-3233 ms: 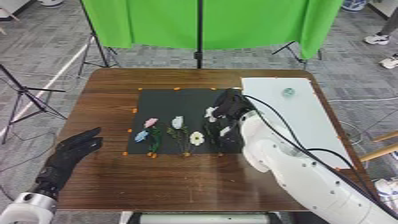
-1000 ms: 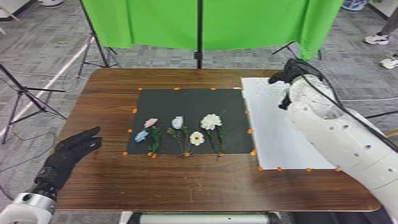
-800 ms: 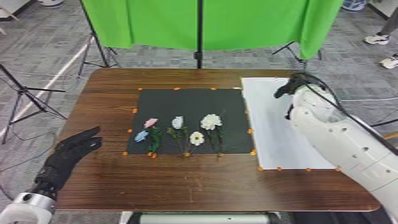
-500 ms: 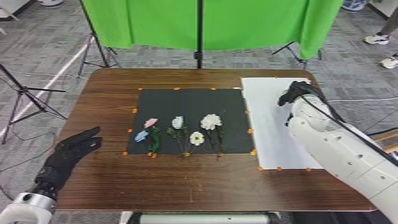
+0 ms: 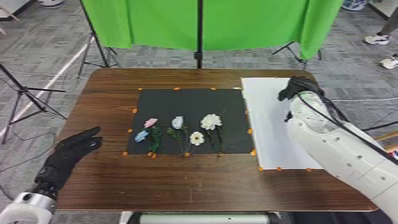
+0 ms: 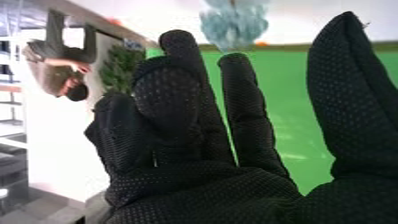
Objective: Arrange flowers
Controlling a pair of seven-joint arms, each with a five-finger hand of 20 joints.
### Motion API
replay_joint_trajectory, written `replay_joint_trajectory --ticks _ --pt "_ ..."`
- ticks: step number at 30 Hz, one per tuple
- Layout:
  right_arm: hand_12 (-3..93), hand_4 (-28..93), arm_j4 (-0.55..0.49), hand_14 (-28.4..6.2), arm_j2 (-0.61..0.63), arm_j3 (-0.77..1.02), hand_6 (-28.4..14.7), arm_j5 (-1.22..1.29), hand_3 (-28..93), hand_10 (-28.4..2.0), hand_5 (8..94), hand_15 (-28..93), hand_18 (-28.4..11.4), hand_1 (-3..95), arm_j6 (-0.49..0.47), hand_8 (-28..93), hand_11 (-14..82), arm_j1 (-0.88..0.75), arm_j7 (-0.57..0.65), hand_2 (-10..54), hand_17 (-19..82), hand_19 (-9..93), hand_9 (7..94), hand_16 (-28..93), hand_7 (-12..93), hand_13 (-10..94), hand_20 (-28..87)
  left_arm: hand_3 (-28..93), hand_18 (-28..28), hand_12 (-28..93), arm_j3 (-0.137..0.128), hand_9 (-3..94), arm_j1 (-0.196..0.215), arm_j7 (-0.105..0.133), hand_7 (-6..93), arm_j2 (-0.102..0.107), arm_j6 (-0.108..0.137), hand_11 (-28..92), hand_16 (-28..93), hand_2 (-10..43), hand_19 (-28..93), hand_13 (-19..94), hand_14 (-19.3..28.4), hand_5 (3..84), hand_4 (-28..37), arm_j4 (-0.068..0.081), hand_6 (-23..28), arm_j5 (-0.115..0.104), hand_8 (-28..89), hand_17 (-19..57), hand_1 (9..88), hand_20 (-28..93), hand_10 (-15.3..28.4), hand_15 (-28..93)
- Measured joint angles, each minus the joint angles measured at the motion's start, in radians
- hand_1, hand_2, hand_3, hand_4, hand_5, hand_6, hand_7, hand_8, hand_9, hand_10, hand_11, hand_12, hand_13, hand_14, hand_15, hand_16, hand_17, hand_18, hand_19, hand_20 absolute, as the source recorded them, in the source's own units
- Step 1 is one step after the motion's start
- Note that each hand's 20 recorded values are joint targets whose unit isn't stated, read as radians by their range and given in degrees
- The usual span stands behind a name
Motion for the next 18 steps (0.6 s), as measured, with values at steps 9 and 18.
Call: replay_joint_trajectory --ticks 9,18 --pt "21.2 -16 0.11 -7.5 -0.032 -0.01 0.4 0.009 67 -16.3 52.2 68 -19.0 42.1 0.039 -9 16.9 0.028 -0.013 -9.5 52 93 66.9 32 16 78 52 63 14.6 12 0.006 38.8 -0.007 0.0 6.9 -0.001 -0.001 15 0 -8.1 13 32 17.6 38.6 -10.8 0.002 5.7 0.0 -5 3.9 32.6 15 13.9 12" --pt "31.3 -20 0.151 -3.8 -0.038 -0.057 3.3 0.049 63 -10.4 62.1 68 -16.6 54.0 0.259 -7 11.2 0.002 -0.091 -9.5 57 93 78.7 33 22 83 56 63 14.7 12 0.007 38.8 -0.007 0.001 7.0 -0.006 -0.001 15 1 -8.0 13 32 17.5 38.6 -10.8 0.003 5.7 0.0 -5 3.8 32.7 15 14.0 12"
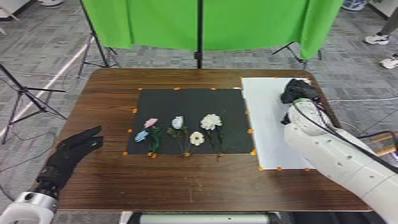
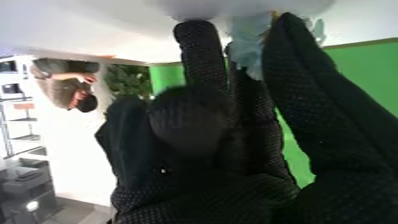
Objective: Arrange flowers
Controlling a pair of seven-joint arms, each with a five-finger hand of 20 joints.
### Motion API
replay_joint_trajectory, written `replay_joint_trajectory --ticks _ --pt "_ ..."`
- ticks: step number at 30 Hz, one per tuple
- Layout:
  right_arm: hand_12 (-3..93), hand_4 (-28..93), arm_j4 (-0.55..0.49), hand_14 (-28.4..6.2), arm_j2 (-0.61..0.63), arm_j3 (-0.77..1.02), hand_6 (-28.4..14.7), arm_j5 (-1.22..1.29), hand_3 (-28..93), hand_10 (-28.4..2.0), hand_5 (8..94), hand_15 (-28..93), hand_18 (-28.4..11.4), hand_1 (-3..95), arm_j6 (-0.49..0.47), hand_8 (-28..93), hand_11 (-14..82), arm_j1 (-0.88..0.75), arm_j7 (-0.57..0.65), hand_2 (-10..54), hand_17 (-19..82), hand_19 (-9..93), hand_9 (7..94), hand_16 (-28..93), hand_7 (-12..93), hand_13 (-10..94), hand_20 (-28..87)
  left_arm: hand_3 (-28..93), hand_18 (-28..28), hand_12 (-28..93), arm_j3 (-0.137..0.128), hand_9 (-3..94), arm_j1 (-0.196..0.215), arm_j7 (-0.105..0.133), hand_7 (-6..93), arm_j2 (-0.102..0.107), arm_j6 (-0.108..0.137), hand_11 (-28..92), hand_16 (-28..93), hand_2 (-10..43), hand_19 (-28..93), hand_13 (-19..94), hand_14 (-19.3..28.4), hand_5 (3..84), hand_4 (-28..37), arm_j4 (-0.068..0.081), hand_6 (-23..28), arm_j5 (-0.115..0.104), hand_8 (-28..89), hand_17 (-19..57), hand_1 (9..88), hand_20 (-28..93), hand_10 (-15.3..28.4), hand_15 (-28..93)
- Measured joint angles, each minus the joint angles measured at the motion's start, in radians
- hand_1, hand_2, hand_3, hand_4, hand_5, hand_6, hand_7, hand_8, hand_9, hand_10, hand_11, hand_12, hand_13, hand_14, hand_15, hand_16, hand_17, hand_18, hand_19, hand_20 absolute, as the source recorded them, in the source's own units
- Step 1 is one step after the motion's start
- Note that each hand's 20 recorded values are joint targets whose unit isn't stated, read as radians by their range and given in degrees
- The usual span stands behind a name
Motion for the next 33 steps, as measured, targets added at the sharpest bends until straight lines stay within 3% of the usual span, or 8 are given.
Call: replay_joint_trajectory --ticks 2,5,12,25,29,33 --pt "36.3 -19 0.001 -2.9 -0.001 -0.014 3.4 -0.004 59 -8.0 67.9 68 -16.2 58.9 0.035 -1 8.1 -0.001 -0.004 -9.5 58 93 84.4 33 26 85 57 63 14.6 12 0.0 38.7 0.0 0.0 7.0 0.0 0.0 15 1 -8.0 13 32 17.5 38.6 -10.8 0.0 5.7 0.0 -5 3.8 32.7 15 13.9 12" --pt "40.0 -19 0.004 -2.1 -0.003 -0.029 2.8 -0.009 58 -7.6 76.3 67 -15.8 61.1 0.081 3 8.1 -0.002 -0.012 -9.5 60 93 89.4 33 28 87 59 63 14.6 12 0.001 38.8 0.0 0.0 7.0 0.0 0.0 15 1 -8.0 13 32 17.5 38.6 -10.7 0.001 5.7 0.0 -5 3.8 32.6 15 13.9 12" --pt "40.7 -19 -0.023 -2.0 0.001 -0.038 2.1 -0.021 59 -7.7 78.9 67 -15.9 61.9 0.208 4 8.4 -0.013 -0.025 -9.5 61 93 90.9 34 27 88 60 63 14.6 12 0.001 38.8 0.001 0.0 6.9 -0.002 0.0 15 1 -8.0 13 32 17.5 38.7 -10.7 0.001 5.7 0.0 -5 3.8 32.5 15 13.9 12" --pt "41.5 -17 -0.537 -2.1 0.056 0.298 1.0 0.115 58 -7.9 79.0 66 -15.8 61.6 0.137 5 8.3 -0.274 -0.035 -9.5 61 93 90.7 34 27 88 60 63 14.9 12 -0.014 38.7 0.013 -0.002 7.0 -0.002 -0.006 15 1 -8.1 13 32 17.4 38.7 -10.6 -0.003 5.7 0.0 -5 3.4 32.3 15 13.9 12" --pt "41.6 -17 -0.63 -2.2 0.017 0.36 0.9 0.111 58 -8.0 78.9 66 -15.9 61.6 0.173 6 8.5 -0.382 -0.048 -9.5 61 93 90.7 34 26 88 59 63 14.8 12 -0.014 38.8 0.011 -0.002 7.1 0.0 -0.008 15 1 -8.1 13 32 17.4 38.8 -10.8 -0.002 5.7 0.0 -5 3.6 32.3 14 13.9 12" --pt "41.7 -17 -0.655 -2.2 -0.054 0.381 0.9 0.059 58 -8.0 78.8 66 -15.9 61.5 0.208 6 8.5 -0.479 -0.054 -9.5 61 93 90.4 34 26 88 59 63 14.2 12 -0.011 39.2 0.007 0.001 7.3 0.005 -0.008 15 1 -7.2 13 32 17.4 39.2 -11.0 0.0 5.8 0.0 -5 4.3 31.6 14 14.0 12"
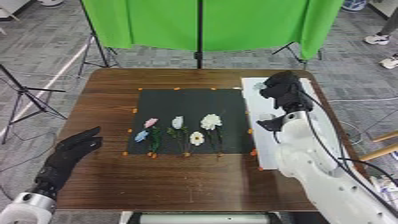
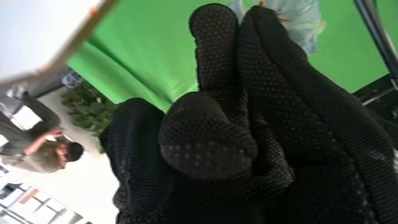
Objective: Arrange flowers
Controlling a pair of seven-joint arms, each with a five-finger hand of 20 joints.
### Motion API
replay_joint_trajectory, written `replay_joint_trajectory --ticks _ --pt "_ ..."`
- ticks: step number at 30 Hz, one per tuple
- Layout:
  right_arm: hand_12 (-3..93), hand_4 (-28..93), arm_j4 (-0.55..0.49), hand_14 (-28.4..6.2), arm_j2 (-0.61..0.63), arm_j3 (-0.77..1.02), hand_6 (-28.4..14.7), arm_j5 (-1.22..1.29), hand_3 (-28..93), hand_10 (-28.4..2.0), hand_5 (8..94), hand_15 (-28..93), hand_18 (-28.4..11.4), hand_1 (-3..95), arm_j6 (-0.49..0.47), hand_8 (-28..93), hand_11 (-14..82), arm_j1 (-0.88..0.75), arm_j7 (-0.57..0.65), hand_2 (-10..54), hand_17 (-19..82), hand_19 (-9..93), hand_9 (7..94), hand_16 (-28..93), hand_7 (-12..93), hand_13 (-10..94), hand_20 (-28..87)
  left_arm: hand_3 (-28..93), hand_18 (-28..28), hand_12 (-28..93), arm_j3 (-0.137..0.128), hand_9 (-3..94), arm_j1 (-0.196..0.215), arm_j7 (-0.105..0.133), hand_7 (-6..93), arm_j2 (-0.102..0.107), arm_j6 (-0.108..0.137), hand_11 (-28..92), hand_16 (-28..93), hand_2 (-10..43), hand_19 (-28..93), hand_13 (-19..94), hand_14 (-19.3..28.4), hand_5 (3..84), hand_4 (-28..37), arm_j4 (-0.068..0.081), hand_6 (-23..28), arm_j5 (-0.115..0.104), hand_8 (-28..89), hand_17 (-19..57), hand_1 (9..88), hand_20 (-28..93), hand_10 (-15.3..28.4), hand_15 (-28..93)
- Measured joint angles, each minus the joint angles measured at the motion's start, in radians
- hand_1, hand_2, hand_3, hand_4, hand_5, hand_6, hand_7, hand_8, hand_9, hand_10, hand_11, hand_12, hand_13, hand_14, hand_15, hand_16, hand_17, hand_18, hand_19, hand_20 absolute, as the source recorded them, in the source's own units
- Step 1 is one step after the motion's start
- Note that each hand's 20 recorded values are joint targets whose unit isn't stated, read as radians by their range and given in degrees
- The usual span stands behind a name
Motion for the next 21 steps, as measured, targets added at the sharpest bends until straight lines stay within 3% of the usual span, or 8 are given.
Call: replay_joint_trajectory --ticks 3,5,7,11,13,16,21 --pt "41.6 -17 0.0 -2.2 -0.044 -0.006 0.8 -0.057 58 -7.9 78.7 66 -15.8 61.4 -0.001 6 8.5 -0.06 -0.003 -9.5 61 93 90.2 34 27 88 59 65 13.1 11 0.003 40.9 -0.001 0.01 8.0 0.004 0.005 16 0 0.3 12 33 17.3 40.6 -17.8 0.0 6.0 -0.001 -5 5.2 27.5 14 14.2 12" --pt "41.7 -17 0.0 -2.2 -0.06 -0.019 0.8 -0.079 58 -8.0 78.7 66 -15.8 61.4 -0.004 6 8.6 -0.089 -0.006 -9.5 61 93 90.1 34 27 88 59 67 11.3 11 0.012 42.5 -0.001 0.025 8.6 0.009 0.02 17 -1 6.5 11 33 16.5 41.7 -23.4 0.002 6.0 -0.005 -6 6.0 25.7 13 14.5 12" --pt "41.6 -17 0.002 -2.2 -0.068 -0.037 0.8 -0.091 58 -8.1 78.6 66 -15.8 61.2 -0.008 6 8.5 -0.107 -0.009 -9.5 61 93 90.1 34 27 88 59 67 9.9 10 0.031 43.8 -0.002 0.055 8.8 0.017 0.062 18 -1 9.4 10 33 16.0 43.0 -25.5 0.004 5.9 -0.017 -6 6.7 25.0 13 14.6 11" --pt "41.5 -17 0.007 -2.2 -0.081 -0.059 0.8 -0.097 59 -8.1 78.4 66 -15.8 61.1 -0.022 6 8.5 -0.124 -0.016 -9.5 61 93 89.8 34 27 88 59 69 8.0 10 0.074 45.1 -0.003 0.144 9.3 0.031 0.186 18 -2 12.3 9 33 14.7 44.6 -27.7 0.011 6.3 -0.053 -6 7.9 24.3 13 14.9 10" --pt "41.4 -17 0.009 -2.1 -0.086 -0.065 0.7 -0.101 59 -8.2 78.2 66 -15.8 60.8 -0.03 6 8.4 -0.126 -0.019 -9.5 61 93 89.7 34 27 88 59 70 7.7 10 0.081 45.2 -0.003 0.175 9.3 0.035 0.224 18 -2 11.8 9 33 14.4 44.6 -27.7 0.013 6.3 -0.064 -6 8.1 24.2 14 14.9 10" --pt "41.3 -17 0.009 -2.3 -0.09 -0.069 0.7 -0.102 59 -8.3 77.8 66 -15.9 60.0 -0.039 6 8.3 -0.129 -0.025 -9.5 61 93 89.3 34 27 88 59 70 7.7 10 0.08 45.2 -0.006 0.181 9.3 0.036 0.23 18 -2 10.5 9 33 14.6 44.5 -27.5 0.015 6.4 -0.07 -6 8.1 24.4 14 14.9 10" --pt "41.0 -16 0.009 -2.4 -0.091 -0.07 0.3 -0.098 58 -8.4 77.2 66 -16.1 58.3 -0.055 6 8.1 -0.133 -0.04 -9.5 60 93 88.7 34 27 87 59 69 8.3 10 0.071 44.9 -0.007 0.167 9.0 0.036 0.208 18 -2 6.1 8 33 15.6 43.8 -26.2 0.016 6.4 -0.069 -6 7.6 25.1 14 14.8 11"
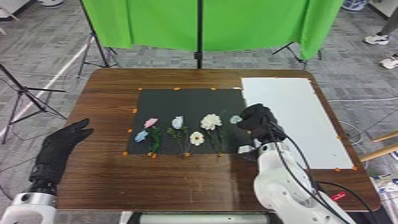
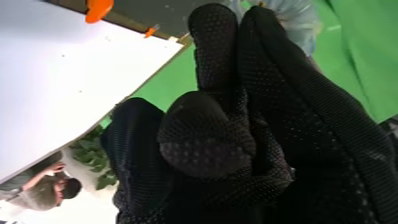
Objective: Arrange flowers
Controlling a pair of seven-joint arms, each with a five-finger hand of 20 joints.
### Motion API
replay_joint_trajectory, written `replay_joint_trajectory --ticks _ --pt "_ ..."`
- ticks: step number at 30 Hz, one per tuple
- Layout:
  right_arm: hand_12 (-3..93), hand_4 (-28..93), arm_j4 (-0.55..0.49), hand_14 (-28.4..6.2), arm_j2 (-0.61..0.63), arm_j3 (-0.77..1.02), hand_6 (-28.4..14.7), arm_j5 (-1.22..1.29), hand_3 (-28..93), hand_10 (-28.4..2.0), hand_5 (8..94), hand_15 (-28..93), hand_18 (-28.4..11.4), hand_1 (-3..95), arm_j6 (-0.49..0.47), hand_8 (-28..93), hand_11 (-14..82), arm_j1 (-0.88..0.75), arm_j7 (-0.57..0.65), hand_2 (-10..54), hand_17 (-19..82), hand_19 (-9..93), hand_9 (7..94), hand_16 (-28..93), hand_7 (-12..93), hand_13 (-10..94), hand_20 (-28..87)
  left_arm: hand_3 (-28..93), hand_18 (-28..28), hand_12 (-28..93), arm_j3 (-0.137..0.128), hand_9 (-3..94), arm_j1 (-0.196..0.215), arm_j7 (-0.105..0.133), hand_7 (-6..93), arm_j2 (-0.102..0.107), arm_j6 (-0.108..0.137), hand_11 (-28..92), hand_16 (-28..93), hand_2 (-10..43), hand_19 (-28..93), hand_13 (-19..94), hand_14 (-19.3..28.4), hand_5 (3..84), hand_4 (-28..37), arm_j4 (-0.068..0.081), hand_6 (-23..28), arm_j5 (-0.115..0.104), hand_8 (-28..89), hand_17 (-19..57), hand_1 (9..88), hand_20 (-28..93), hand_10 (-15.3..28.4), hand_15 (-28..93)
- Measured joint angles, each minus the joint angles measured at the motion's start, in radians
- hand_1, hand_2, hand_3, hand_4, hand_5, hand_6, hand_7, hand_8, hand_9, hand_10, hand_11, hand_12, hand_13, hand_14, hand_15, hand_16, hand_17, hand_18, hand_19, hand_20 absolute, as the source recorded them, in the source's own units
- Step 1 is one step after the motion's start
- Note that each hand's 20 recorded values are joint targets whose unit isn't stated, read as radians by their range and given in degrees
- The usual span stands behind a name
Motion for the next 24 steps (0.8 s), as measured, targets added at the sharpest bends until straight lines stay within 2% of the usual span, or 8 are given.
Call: replay_joint_trajectory --ticks 4,10,21,24 --pt "40.5 -16 -0.002 -2.7 -0.001 0.0 -0.3 0.007 58 -8.7 76.6 66 -16.4 57.2 -0.02 6 7.7 -0.002 -0.004 -9.5 60 93 88.1 34 27 87 59 69 9.8 10 -0.008 44.4 0.0 -0.015 8.9 -0.002 -0.024 18 -2 3.8 9 34 16.3 43.2 -24.3 0.0 6.2 0.003 -6 6.6 25.1 14 14.7 12" --pt "37.5 -14 -0.008 -3.1 -0.001 -0.003 -0.7 0.013 55 -10.0 75.4 66 -16.4 55.9 -0.049 7 10.3 -0.003 -0.005 -9.5 59 93 85.5 34 25 86 58 69 11.3 10 -0.017 44.1 0.0 -0.031 8.8 -0.005 -0.048 18 -1 1.9 10 35 17.0 42.7 -22.6 0.0 6.1 0.009 -6 5.6 25.7 14 14.5 13" --pt "32.6 -13 -0.022 -3.3 0.003 0.002 -1.2 -0.01 54 -10.8 72.9 66 -16.3 54.3 -0.123 6 14.6 -0.011 -0.011 -9.5 58 93 80.9 34 24 85 58 68 11.9 10 -0.022 43.9 0.001 -0.039 8.7 -0.008 -0.058 18 -1 0.8 10 35 17.1 42.3 -21.0 -0.001 6.1 0.015 -6 5.2 25.9 13 14.5 14" --pt "29.9 -14 -0.026 -3.4 0.005 0.005 -1.3 -0.011 56 -11.9 71.6 66 -16.3 52.6 -0.133 7 17.1 -0.013 -0.012 -9.5 58 93 78.7 35 23 85 58 68 12.2 10 -0.023 43.9 0.001 -0.042 8.7 -0.01 -0.06 18 -1 0.5 10 35 17.3 42.3 -20.7 -0.001 6.1 0.016 -6 4.9 26.0 13 14.4 14"
